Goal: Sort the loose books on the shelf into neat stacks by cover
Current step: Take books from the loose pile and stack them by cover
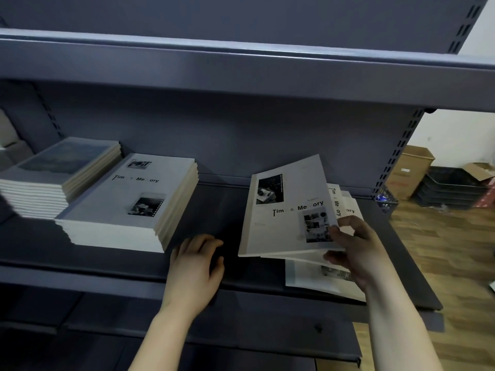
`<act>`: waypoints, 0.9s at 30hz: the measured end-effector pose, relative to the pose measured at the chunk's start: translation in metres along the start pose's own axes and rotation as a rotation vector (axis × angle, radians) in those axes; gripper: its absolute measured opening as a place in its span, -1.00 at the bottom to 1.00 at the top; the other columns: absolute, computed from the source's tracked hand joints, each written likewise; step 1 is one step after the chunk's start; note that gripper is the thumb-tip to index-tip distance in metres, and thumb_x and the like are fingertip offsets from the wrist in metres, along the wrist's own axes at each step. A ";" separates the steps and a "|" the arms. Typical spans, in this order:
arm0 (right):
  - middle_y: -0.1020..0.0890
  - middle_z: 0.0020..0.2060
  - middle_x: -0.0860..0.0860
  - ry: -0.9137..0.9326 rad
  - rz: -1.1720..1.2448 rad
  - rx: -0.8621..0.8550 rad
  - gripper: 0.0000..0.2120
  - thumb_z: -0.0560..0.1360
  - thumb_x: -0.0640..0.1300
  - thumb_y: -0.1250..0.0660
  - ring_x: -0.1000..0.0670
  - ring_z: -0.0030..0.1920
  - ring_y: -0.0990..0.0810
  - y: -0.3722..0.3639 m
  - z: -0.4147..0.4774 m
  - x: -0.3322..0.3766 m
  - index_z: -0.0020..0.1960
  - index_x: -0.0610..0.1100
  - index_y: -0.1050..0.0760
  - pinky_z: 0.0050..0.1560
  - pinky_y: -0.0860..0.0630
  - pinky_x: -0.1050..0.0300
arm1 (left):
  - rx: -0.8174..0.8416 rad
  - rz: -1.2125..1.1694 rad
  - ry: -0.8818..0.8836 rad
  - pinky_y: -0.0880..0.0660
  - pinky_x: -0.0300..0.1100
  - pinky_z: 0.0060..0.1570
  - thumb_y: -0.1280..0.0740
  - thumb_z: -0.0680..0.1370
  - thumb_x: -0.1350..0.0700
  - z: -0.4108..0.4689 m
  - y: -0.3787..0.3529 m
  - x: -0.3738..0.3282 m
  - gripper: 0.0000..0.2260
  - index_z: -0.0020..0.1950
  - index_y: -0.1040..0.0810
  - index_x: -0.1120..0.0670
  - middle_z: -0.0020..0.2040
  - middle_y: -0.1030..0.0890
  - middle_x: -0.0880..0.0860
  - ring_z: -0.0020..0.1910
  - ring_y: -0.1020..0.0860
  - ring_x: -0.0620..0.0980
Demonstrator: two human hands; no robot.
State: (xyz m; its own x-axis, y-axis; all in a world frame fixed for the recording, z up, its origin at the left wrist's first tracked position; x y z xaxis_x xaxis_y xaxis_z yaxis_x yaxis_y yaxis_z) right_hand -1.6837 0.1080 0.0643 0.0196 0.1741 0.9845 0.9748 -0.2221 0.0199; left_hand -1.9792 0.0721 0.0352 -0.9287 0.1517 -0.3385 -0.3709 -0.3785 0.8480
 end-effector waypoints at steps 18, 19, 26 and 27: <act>-0.51 -0.10 -0.07 0.044 0.226 0.105 -0.84 0.56 -0.32 -0.26 -0.01 -0.45 -0.49 -0.154 -0.040 0.008 -0.12 -0.09 -0.43 -0.43 -0.41 0.15 | 0.002 0.016 0.051 -0.44 -0.12 -0.22 -0.29 0.43 -0.01 -0.026 0.079 0.116 -0.77 0.03 -0.60 -0.01 -0.14 -0.61 -0.06 -0.22 -0.56 0.01; -0.50 -0.10 -0.07 0.046 0.224 0.118 -0.86 0.56 -0.31 -0.26 0.02 -0.47 -0.51 -0.166 -0.041 0.008 -0.11 -0.10 -0.44 -0.48 -0.43 0.17 | -0.007 0.019 0.063 -0.45 -0.12 -0.23 -0.31 0.42 0.00 -0.028 0.083 0.126 -0.77 0.03 -0.61 0.00 -0.14 -0.61 -0.05 -0.22 -0.56 0.02; -0.61 -0.23 -0.08 0.021 0.233 0.166 -0.85 0.57 -0.32 -0.23 0.03 -0.47 -0.53 -0.234 -0.052 0.004 -0.10 -0.13 -0.48 -0.43 -0.44 0.18 | -0.044 0.079 0.156 -0.49 -0.06 -0.21 -0.39 0.39 0.01 -0.037 0.098 0.199 -0.76 0.02 -0.62 0.05 -0.12 -0.61 0.00 -0.17 -0.56 0.07; -0.61 -0.25 -0.07 0.019 0.232 0.162 -0.86 0.57 -0.32 -0.23 0.03 -0.47 -0.53 -0.240 -0.053 0.004 -0.11 -0.13 -0.47 -0.42 -0.43 0.17 | -0.047 0.092 0.168 -0.49 -0.05 -0.19 -0.36 0.39 -0.02 -0.038 0.098 0.208 -0.74 0.02 -0.62 0.05 -0.11 -0.61 0.00 -0.15 -0.56 0.07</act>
State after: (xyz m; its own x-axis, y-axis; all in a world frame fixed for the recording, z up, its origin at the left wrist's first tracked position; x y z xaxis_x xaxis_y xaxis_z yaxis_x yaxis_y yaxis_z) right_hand -1.9291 0.1115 0.0730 0.2441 0.1185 0.9625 0.9675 -0.0974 -0.2333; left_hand -2.2086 0.0321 0.0329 -0.9444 -0.0383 -0.3267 -0.2802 -0.4265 0.8600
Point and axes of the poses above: each hand's wrist, its own z-axis towards the middle knuckle, its own y-axis out of the back of the hand, x = y × z, the point moved 7 cm from there along z, towards the middle knuckle
